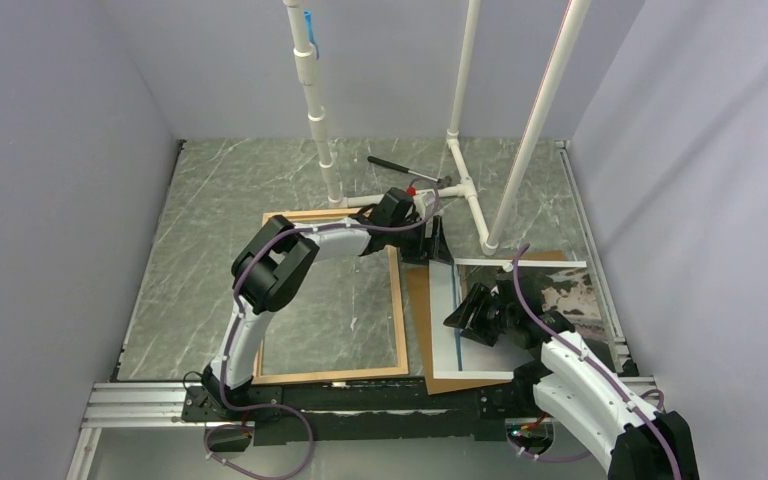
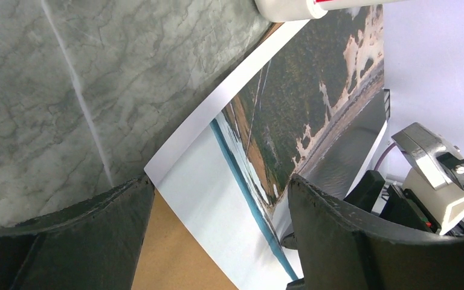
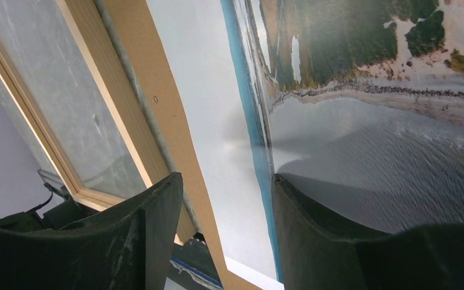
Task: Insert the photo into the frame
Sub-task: Pick up the photo from the corner of the board.
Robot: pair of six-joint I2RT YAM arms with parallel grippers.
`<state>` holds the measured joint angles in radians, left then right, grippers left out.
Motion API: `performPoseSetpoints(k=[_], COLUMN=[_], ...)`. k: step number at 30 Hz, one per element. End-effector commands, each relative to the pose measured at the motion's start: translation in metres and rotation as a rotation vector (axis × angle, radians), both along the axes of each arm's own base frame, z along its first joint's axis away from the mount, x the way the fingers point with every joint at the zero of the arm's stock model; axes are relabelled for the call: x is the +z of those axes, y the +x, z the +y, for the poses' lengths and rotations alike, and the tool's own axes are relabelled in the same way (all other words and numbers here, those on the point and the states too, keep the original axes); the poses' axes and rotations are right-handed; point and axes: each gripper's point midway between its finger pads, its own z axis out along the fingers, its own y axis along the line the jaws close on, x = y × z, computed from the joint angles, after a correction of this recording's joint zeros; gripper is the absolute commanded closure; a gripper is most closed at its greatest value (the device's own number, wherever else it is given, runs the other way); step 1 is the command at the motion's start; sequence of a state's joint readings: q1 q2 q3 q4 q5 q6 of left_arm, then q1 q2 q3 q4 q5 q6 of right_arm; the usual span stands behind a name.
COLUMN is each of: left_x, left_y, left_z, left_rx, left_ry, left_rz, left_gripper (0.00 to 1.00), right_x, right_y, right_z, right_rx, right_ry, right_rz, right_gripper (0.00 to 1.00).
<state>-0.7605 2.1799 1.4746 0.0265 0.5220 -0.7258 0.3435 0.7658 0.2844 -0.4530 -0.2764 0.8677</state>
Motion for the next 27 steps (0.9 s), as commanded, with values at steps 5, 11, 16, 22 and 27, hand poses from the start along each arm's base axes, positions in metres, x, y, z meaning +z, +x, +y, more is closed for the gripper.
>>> performPoseSetpoints(k=[5, 11, 16, 22, 27], left_x=[0.048, 0.068, 0.063, 0.042, 0.027], left_y=[0.002, -0.005, -0.008, -0.01, -0.012], left_z=[-0.017, -0.018, -0.019, -0.02, -0.017], left_rx=[-0.012, -0.018, -0.018, -0.008, -0.007], left_ry=[-0.141, -0.177, -0.164, -0.138, -0.096], left_rz=[-0.089, -0.172, -0.165, -0.118, -0.105], left_gripper=[0.16, 0.15, 0.23, 0.39, 0.54], right_x=[-0.033, -0.033, -0.032, -0.029, -0.025], right_y=[-0.033, -0.032, -0.033, -0.031, -0.029], right_z=[-0.014, -0.012, -0.011, -0.011, -0.01], right_rx=[0.009, 0.014, 0.018, 0.023, 0.027], right_ry=[-0.071, -0.063, -0.058, -0.055, -0.049], right_rz=[0.144, 0.141, 0.138, 0.125, 0.108], right_gripper=[0.41, 0.42, 0.42, 0.41, 0.42])
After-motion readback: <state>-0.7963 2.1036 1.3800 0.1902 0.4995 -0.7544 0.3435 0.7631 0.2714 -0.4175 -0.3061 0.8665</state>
